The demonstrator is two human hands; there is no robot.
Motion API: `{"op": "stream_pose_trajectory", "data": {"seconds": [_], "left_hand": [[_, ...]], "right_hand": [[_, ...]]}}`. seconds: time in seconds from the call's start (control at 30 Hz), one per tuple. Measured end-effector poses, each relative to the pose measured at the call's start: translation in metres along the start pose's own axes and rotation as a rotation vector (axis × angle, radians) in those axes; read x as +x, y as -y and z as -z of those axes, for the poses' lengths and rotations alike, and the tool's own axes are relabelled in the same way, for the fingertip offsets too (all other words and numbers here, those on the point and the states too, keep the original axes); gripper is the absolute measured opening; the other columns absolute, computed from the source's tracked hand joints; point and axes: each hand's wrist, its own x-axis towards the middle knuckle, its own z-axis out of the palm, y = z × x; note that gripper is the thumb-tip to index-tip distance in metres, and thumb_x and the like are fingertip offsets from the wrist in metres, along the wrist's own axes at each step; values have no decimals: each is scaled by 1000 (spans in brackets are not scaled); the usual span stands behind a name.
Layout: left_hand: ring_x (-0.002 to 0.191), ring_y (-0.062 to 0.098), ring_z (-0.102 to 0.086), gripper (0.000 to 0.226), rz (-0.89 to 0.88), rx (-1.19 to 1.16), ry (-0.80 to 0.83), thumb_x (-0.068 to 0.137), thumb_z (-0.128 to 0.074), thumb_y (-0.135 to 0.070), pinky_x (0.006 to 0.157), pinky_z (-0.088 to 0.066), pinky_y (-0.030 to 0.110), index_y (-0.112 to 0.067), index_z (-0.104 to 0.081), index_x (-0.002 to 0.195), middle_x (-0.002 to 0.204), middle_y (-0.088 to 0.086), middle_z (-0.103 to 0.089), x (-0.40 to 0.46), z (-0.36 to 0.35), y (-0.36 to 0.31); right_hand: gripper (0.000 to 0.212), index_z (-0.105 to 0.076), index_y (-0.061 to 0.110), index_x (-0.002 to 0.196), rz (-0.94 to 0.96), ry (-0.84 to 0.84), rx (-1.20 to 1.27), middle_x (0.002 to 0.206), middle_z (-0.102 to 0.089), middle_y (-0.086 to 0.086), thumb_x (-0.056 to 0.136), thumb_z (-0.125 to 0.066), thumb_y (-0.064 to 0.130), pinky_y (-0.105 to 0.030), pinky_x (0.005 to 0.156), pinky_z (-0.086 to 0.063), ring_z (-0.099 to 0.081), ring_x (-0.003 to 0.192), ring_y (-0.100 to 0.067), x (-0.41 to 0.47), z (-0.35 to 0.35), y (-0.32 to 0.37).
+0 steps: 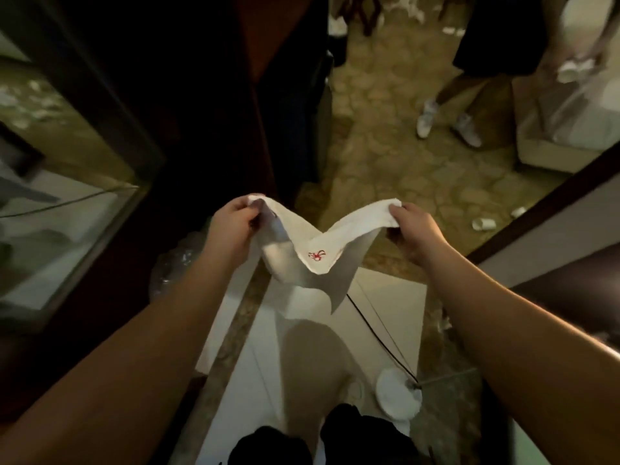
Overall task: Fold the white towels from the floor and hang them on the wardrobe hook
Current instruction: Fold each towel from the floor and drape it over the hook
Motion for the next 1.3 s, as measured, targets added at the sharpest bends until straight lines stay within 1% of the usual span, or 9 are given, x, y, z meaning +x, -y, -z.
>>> {"op": "stream_pose_trajectory", "data": {"seconds": [0.13,0.3,0.47,0.63,0.73,0.87,1.03,1.17,1.3], "left_hand": [[92,14,-71,15,-136,147,-94,98,-61,-24,77,-58,28,-29,-75,102,103,3,-74,-60,90,-32],[80,7,-65,16,-263,92,-145,101,-55,-11,58,-48,10,-19,-66,92,94,-1,-67,-135,191,-60],[92,26,-64,14,-322,43,-105,101,-54,-8,82,-50,35,-2,-63,110,104,18,-67,-208,292,-75],[80,16,-73,19,-338,24,-136,98,-58,-12,69,-57,26,-17,-76,96,91,2,-77,-278,359,-94],[88,20,-72,19,-370,-3,-181,97,-59,-12,73,-57,29,-10,-71,112,101,8,-76,-320,399,-105],[84,18,-74,14,-421,-47,-251,95,-60,-12,68,-57,29,-15,-71,104,94,3,-78,-384,450,-116],[96,27,-73,18,-449,-104,-332,91,-68,-16,82,-55,43,-19,-73,107,106,7,-76,-471,491,-109],[81,22,-73,13,-499,-101,-374,91,-67,-13,72,-57,35,-17,-73,101,92,4,-78,-545,503,-100],[77,18,-75,20,-533,-87,-387,94,-62,-17,61,-59,28,-20,-81,88,88,2,-78,-615,510,-87]], "right_hand": [[10,-70,22,101,29,37,-17,105,-71,-8,98,-62,28,-27,58,-55,-70,89,-21,-46,-32,15],[13,-67,18,89,45,0,-12,88,-70,-6,99,-62,25,-26,52,-53,-68,74,-16,-118,-77,17],[20,-63,22,85,165,35,75,84,-64,-2,101,-51,17,-22,44,-40,-66,54,-7,-201,-127,16],[19,-75,21,91,194,101,255,87,-75,0,98,-58,14,-22,48,-50,-73,63,-9,-290,-161,8],[30,-70,8,104,189,305,346,90,-78,-7,96,-40,5,-23,51,-50,-77,81,-17,-334,-172,9],[47,-65,8,119,258,531,243,115,-71,-9,91,-32,-10,-27,66,-47,-72,108,-19,-385,-190,12],[21,-69,20,115,547,574,-68,100,-76,4,104,-57,33,-27,72,-52,-70,91,-12,-452,-213,10],[24,-71,28,110,662,503,-170,109,-75,-1,98,-61,47,-38,85,-57,-72,96,-17,-495,-211,2],[29,-69,22,108,684,613,-173,118,-69,-11,98,-61,47,-51,96,-56,-71,104,-28,-533,-204,-7]]}}
